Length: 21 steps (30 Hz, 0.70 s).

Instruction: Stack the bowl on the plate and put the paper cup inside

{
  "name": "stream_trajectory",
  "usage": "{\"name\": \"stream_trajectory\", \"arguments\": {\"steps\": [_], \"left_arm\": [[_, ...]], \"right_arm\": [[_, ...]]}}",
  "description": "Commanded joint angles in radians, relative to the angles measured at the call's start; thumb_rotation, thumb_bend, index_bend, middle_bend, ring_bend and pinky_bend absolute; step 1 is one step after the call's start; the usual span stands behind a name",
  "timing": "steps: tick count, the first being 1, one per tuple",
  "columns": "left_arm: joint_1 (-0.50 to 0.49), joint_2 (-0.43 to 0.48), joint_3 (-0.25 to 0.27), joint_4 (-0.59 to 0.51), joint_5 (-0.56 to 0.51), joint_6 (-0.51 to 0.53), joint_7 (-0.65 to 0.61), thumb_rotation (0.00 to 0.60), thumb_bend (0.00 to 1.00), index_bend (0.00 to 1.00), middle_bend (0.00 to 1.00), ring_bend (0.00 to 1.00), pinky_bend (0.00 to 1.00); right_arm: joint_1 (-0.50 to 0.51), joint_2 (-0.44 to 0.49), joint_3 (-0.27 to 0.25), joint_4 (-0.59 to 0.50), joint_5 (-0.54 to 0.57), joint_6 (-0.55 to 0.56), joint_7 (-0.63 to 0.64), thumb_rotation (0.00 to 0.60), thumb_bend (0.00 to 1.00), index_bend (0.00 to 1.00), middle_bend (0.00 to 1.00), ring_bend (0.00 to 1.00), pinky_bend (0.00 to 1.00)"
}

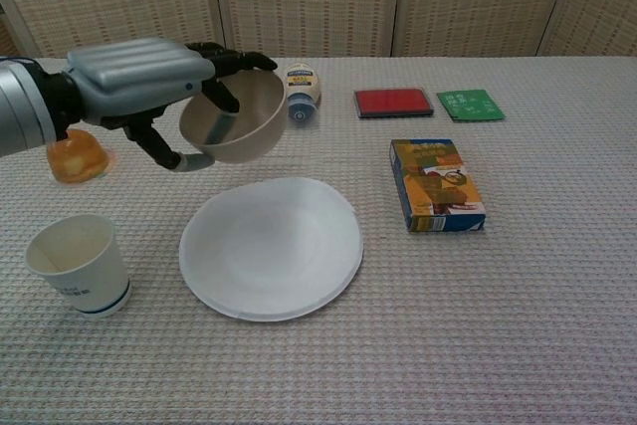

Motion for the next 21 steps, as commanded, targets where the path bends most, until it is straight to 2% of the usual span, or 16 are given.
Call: {"name": "stream_trajectory", "arguments": {"steps": [1,11,21], "left_arm": [[0.022,0.030,0.004,-0.109,-0.045,0.004,0.123,0.600,0.38,0.65,0.02,0.00,0.06],[0.030,-0.012,0.023,-0.217,-0.095,0.001,0.316,0.600,0.38,0.65,0.02,0.00,0.06],[0.045,-0.076,0.053,-0.218,-0.129,-0.001,0.410,0.600,0.38,0.65,0.02,0.00,0.06]], "right_arm": [[-0.003,0.006,-0.005,0.001,-0.013,0.009,0.015,0.600,0.13,0.08,0.00,0.00,0.00],[-0.004,0.021,-0.020,0.012,-0.054,0.023,0.061,0.600,0.13,0.08,0.00,0.00,0.00],[-0.014,0.037,-0.032,0.021,-0.089,0.054,0.106,0.600,0.13,0.08,0.00,0.00,0.00]]}}
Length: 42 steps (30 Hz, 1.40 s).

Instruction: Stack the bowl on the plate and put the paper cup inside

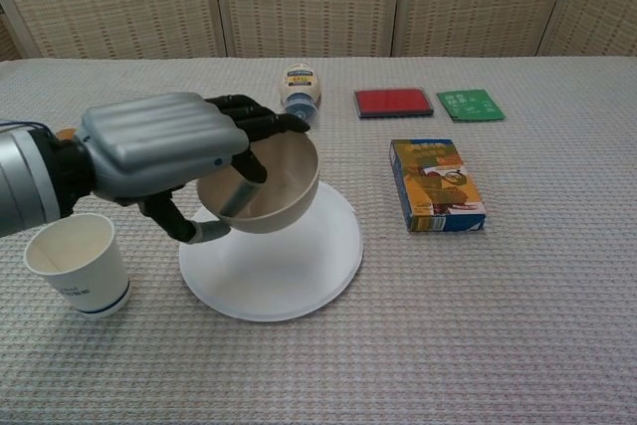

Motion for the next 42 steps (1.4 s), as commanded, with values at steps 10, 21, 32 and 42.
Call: {"name": "stream_trajectory", "arguments": {"steps": [10,21,32,42], "left_arm": [[-0.007,-0.070,-0.001,0.104,-0.029,-0.032,-0.009,0.600,0.38,0.65,0.02,0.00,0.06],[-0.009,-0.107,0.006,0.172,-0.039,-0.049,-0.017,0.600,0.38,0.65,0.04,0.00,0.06],[-0.014,-0.123,0.011,0.178,-0.051,-0.066,-0.010,0.600,0.38,0.65,0.04,0.00,0.06],[-0.013,-0.118,0.013,0.176,-0.035,-0.060,-0.032,0.600,0.38,0.60,0.04,0.00,0.06]], "right_arm": [[-0.009,0.005,0.008,0.005,0.006,0.018,0.014,0.600,0.13,0.08,0.00,0.00,0.00],[-0.010,0.004,0.010,0.006,0.007,0.018,0.016,0.600,0.13,0.08,0.00,0.00,0.00],[-0.016,0.006,0.012,0.008,0.005,0.030,0.023,0.600,0.13,0.08,0.00,0.00,0.00],[-0.018,0.004,0.013,0.008,0.004,0.030,0.020,0.600,0.13,0.08,0.00,0.00,0.00]]}}
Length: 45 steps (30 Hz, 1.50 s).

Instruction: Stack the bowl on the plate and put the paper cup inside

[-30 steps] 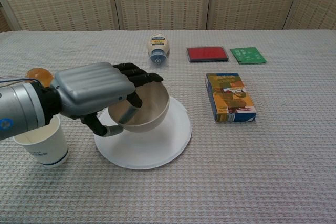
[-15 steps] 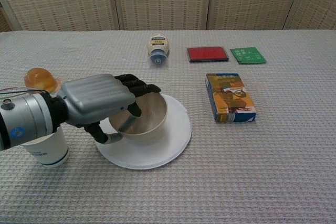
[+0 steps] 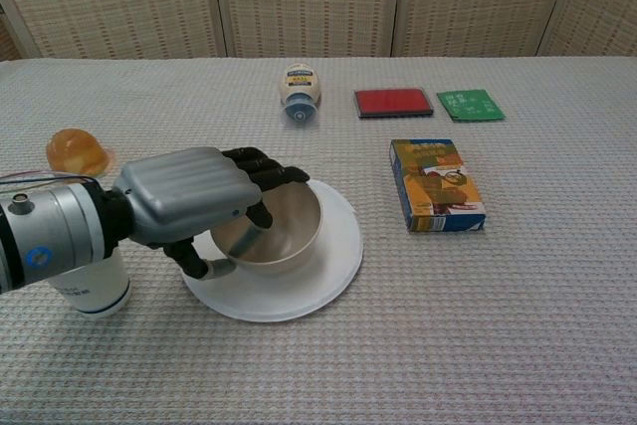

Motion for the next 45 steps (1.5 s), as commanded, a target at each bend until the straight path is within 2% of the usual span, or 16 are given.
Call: {"name": "stream_trajectory", "arguments": {"steps": [1,6,13,21,27,31,37,40,45], "left_arm": [[0.002,0.004,0.000,-0.004,0.010,0.005,-0.012,0.600,0.38,0.58,0.04,0.00,0.06],[0.004,0.010,0.000,-0.013,0.023,0.011,-0.029,0.600,0.34,0.49,0.04,0.00,0.06],[0.013,0.046,-0.001,-0.067,0.029,0.036,-0.003,0.600,0.34,0.43,0.04,0.00,0.06],[0.065,0.188,0.011,-0.240,0.002,0.110,0.052,0.600,0.30,0.33,0.02,0.00,0.06],[0.086,0.304,0.014,-0.354,-0.057,0.122,0.065,0.600,0.27,0.28,0.00,0.00,0.06],[0.099,0.372,0.046,-0.414,-0.089,0.121,0.116,0.600,0.27,0.25,0.00,0.00,0.06],[0.115,0.427,0.088,-0.519,-0.153,0.111,0.153,0.600,0.26,0.21,0.00,0.00,0.06],[0.097,0.447,0.101,-0.566,-0.204,0.094,0.209,0.600,0.25,0.16,0.00,0.00,0.06],[0.069,0.443,0.107,-0.605,-0.286,0.107,0.298,0.600,0.23,0.12,0.00,0.00,0.06]], "right_arm": [[-0.001,-0.001,0.000,0.000,0.000,0.001,-0.001,0.600,0.13,0.08,0.00,0.00,0.00],[-0.001,-0.001,0.002,0.000,0.002,0.001,-0.002,0.600,0.13,0.08,0.00,0.00,0.00],[-0.002,-0.001,0.005,0.000,0.005,0.002,-0.001,0.600,0.13,0.07,0.00,0.00,0.00],[-0.004,-0.004,0.006,0.000,0.005,0.005,-0.007,0.600,0.13,0.08,0.00,0.00,0.00],[-0.003,-0.009,0.007,-0.004,0.008,-0.001,-0.024,0.600,0.13,0.08,0.00,0.00,0.00],[-0.001,-0.008,0.007,-0.005,0.009,-0.005,-0.022,0.600,0.13,0.08,0.00,0.00,0.00],[-0.001,-0.007,0.007,-0.005,0.007,-0.005,-0.019,0.600,0.13,0.08,0.00,0.00,0.00],[0.000,-0.004,0.009,-0.005,0.010,-0.006,-0.011,0.600,0.13,0.08,0.00,0.00,0.00],[0.001,0.002,0.006,-0.001,0.003,-0.005,0.008,0.600,0.13,0.08,0.00,0.00,0.00]]}}
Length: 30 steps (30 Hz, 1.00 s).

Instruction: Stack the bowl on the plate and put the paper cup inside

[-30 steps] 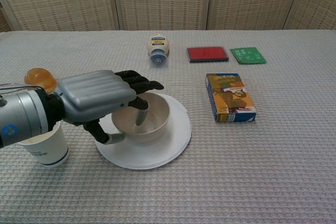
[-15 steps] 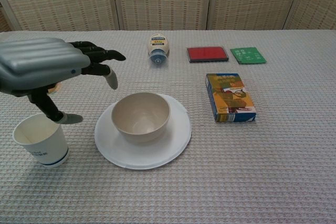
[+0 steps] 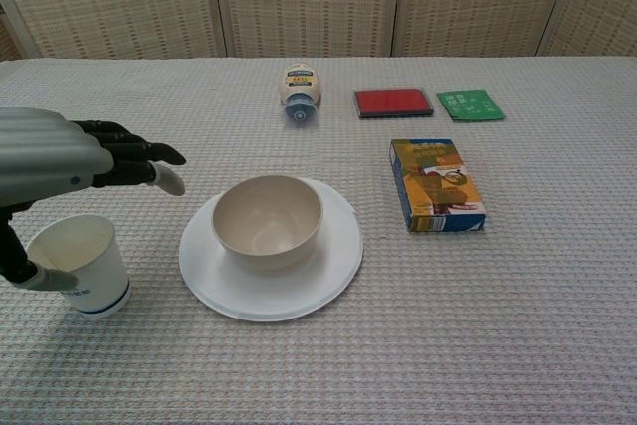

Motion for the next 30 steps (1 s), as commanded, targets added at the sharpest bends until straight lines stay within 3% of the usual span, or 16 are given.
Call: {"name": "stream_trajectory", "arguments": {"steps": [1,14,30], "left_arm": [[-0.025,0.001,0.009,-0.026,-0.057,0.005,0.056,0.600,0.23,0.12,0.00,0.00,0.06],[-0.170,0.032,0.006,0.000,-0.293,-0.051,0.147,0.600,0.23,0.17,0.00,0.00,0.06],[-0.222,0.037,0.052,-0.037,-0.346,-0.012,0.135,0.600,0.23,0.28,0.00,0.00,0.06]], "right_arm": [[0.000,0.002,-0.002,0.002,-0.004,0.003,0.005,0.600,0.13,0.08,0.00,0.00,0.00],[0.000,-0.003,-0.001,-0.001,0.000,-0.003,-0.018,0.600,0.13,0.08,0.00,0.00,0.00],[-0.004,-0.004,-0.003,0.000,-0.007,0.007,-0.019,0.600,0.13,0.08,0.00,0.00,0.00]]}}
